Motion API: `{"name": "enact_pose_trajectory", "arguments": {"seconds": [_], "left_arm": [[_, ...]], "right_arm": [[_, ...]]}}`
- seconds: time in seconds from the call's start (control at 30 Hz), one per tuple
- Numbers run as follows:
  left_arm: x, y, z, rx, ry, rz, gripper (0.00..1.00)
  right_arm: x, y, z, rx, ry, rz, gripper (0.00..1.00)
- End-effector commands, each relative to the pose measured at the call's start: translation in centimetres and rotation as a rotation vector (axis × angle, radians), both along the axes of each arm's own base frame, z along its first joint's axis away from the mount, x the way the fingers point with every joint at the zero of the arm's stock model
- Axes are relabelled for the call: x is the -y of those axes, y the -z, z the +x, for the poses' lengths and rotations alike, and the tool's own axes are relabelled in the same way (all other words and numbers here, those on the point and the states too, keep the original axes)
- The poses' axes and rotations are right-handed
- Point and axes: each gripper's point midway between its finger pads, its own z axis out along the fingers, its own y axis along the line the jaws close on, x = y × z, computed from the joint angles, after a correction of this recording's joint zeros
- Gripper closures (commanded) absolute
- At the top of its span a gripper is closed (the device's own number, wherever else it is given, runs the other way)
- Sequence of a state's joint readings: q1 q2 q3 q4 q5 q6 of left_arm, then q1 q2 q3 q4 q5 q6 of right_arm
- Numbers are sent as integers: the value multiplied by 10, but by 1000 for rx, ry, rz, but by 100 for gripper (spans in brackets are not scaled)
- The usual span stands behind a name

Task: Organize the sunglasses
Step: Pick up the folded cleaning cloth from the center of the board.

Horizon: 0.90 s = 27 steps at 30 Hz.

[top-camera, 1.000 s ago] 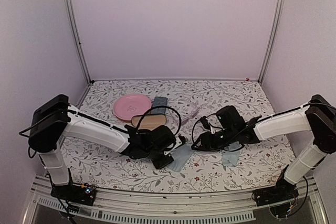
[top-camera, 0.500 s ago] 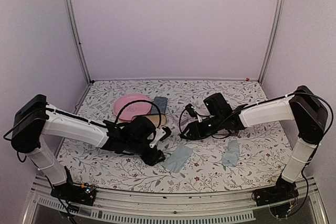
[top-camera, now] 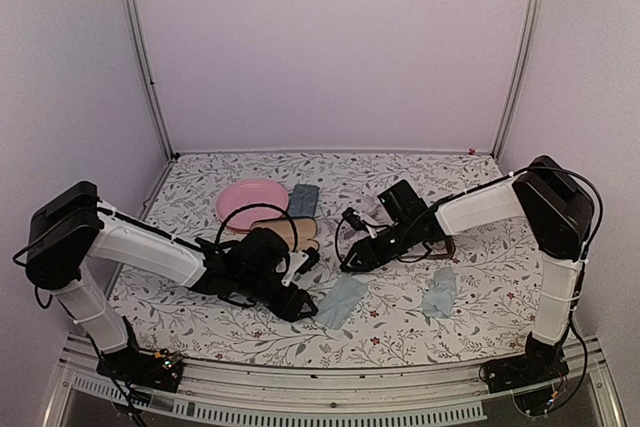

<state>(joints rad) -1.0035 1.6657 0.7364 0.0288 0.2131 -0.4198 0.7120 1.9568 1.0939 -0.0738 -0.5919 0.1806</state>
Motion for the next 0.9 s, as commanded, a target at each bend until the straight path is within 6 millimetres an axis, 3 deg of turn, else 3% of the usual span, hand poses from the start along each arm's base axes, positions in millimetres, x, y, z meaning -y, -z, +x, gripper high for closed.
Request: {"name": "enact_pose_trajectory", "arguments": {"seconds": [0.0,0.23,0.87], "left_arm": [[4,5,2,-39,-14,-27,50],[7,12,-2,-75,-10,-34,54],[7,24,-15,-115,-6,-2,72]], "right_arm": [[-3,12,-4,-26,-67,4,52],[-2,21,-11,-47,-105,4,53],[0,23,-27,-57,-188,30,65]]}}
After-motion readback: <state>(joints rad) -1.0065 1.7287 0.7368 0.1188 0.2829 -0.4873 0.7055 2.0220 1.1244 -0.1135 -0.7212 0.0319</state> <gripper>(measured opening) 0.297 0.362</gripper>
